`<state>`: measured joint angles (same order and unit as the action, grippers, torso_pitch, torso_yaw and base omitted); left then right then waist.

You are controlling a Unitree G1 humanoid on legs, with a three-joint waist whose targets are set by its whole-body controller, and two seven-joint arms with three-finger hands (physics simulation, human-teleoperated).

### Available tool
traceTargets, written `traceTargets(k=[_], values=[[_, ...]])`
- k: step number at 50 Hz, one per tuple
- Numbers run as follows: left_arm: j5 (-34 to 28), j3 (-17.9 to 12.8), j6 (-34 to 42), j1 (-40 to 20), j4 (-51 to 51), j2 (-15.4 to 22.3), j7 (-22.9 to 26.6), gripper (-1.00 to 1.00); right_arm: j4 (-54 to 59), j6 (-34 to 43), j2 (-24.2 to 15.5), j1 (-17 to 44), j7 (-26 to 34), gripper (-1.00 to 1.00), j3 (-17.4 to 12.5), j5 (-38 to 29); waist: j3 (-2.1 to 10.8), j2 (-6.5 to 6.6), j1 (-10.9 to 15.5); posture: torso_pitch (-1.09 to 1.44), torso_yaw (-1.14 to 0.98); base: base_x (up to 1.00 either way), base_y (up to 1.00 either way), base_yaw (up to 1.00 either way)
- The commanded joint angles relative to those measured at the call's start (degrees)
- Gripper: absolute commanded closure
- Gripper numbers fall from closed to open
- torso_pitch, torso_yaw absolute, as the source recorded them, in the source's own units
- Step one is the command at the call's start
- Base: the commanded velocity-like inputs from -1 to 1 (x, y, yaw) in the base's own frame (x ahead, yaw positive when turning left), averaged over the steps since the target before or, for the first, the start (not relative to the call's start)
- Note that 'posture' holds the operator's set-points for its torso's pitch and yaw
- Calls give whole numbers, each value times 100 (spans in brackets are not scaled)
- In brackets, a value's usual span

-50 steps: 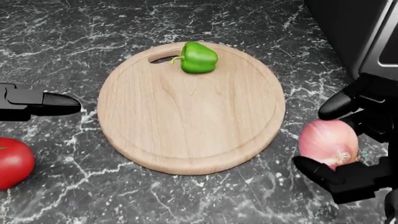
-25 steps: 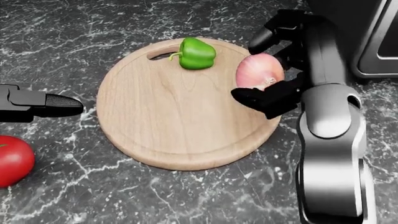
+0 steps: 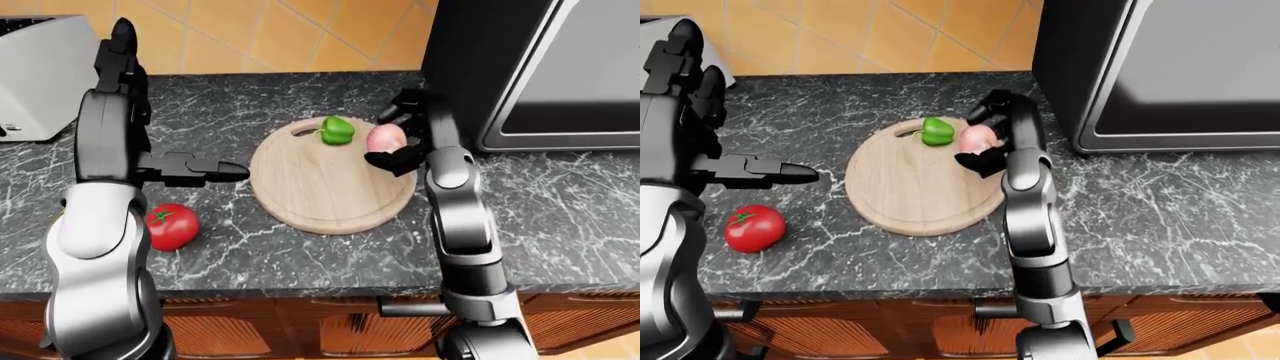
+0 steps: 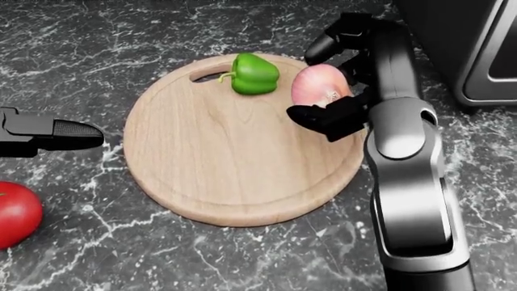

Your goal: Place the avocado, onion, tomato and bell pepper on the cutting board.

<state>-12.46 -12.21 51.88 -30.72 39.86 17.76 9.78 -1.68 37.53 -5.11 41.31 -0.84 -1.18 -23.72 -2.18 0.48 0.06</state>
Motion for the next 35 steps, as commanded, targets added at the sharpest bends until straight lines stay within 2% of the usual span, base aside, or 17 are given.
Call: traceTargets(k=[1, 4, 6, 10, 16, 26, 35], values=[[-33, -50, -172, -133, 124, 58, -44, -100, -206, -190, -24, 171, -76, 78, -19, -14, 144, 15, -1, 0, 0, 0, 0, 0], [-27, -54, -191, -110, 134, 43, -50, -100, -152, -208, -14, 191, -90, 64, -7, 1, 146, 12, 1, 0, 0, 0, 0, 0], [-25, -57, -208, -86, 136, 36, -56, -100, -104, -267, -7, 155, -112, 64, -13, 15, 146, 12, 0, 0, 0, 0, 0, 0], [-24, -60, -211, -79, 132, 41, -55, -100, -167, -218, -6, 128, -92, 44, 10, 4, 145, 10, 2, 0, 0, 0, 0, 0], [-33, -45, -240, -70, 105, 23, -71, -100, -316, -172, 12, 11, -48, 41, 20, -13, 141, 6, 7, 0, 0, 0, 0, 0], [-32, -44, -286, -35, 89, 7, -78, -100, -405, -124, 32, -35, 38, 26, 39, -35, 142, 6, 4, 0, 0, 0, 0, 0], [-19, -58, -262, -74, 78, 34, -65, -100, -432, -110, 51, -24, 102, -4, 54, -37, 143, 10, 2, 0, 0, 0, 0, 0]])
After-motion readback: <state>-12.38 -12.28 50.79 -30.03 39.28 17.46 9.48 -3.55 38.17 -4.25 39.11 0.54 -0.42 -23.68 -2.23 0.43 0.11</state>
